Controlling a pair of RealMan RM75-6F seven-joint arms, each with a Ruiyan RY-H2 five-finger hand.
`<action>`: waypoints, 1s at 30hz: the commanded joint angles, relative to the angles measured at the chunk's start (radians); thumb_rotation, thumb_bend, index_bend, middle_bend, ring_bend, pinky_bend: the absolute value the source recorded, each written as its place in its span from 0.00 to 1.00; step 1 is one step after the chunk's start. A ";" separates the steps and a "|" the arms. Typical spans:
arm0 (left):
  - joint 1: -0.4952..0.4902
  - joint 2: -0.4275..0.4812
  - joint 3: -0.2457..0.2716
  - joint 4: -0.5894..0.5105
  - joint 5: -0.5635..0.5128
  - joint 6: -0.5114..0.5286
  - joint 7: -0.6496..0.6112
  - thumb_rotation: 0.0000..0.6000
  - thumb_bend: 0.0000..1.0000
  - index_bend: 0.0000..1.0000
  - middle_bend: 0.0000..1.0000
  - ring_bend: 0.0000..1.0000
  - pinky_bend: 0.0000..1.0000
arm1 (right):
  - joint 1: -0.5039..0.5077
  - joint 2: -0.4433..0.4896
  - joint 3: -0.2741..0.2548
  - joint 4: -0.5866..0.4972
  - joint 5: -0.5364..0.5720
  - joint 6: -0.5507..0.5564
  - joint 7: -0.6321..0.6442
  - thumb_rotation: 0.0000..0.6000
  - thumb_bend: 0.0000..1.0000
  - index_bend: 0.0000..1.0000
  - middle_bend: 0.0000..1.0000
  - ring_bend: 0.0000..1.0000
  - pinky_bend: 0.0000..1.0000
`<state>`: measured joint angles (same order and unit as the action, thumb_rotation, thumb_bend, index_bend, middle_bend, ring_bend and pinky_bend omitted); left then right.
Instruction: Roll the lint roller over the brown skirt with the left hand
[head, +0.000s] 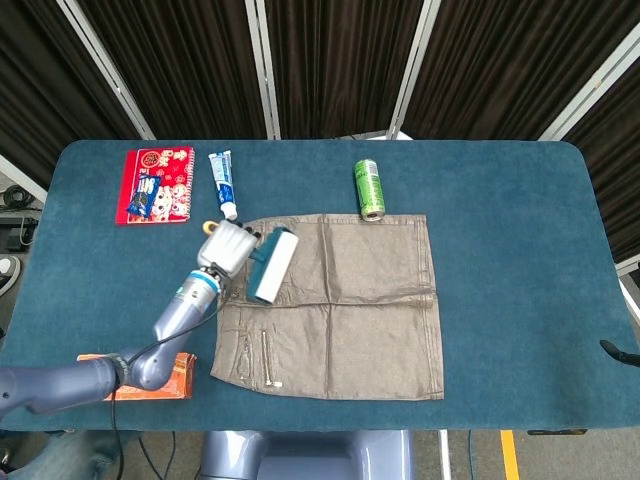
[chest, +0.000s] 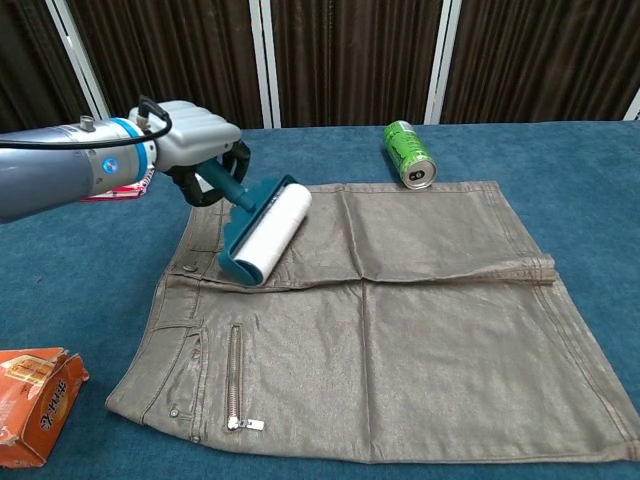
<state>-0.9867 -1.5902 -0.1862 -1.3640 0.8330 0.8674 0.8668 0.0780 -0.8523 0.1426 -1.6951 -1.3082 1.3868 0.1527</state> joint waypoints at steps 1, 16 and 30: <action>-0.024 -0.024 0.001 -0.004 -0.019 0.006 0.025 1.00 0.81 0.58 0.44 0.40 0.47 | -0.001 0.001 0.000 0.000 0.000 0.001 0.001 1.00 0.00 0.00 0.00 0.00 0.00; -0.156 -0.135 -0.010 -0.013 -0.122 0.045 0.155 1.00 0.81 0.59 0.44 0.40 0.47 | -0.005 0.005 0.003 0.003 0.002 0.004 0.016 1.00 0.00 0.00 0.00 0.00 0.00; -0.210 -0.173 0.009 -0.009 -0.188 0.074 0.210 1.00 0.81 0.59 0.44 0.40 0.47 | -0.010 0.006 0.002 0.005 0.001 0.008 0.019 1.00 0.00 0.00 0.00 0.00 0.00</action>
<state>-1.1972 -1.7646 -0.1790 -1.3727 0.6467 0.9398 1.0766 0.0683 -0.8461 0.1450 -1.6901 -1.3070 1.3946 0.1720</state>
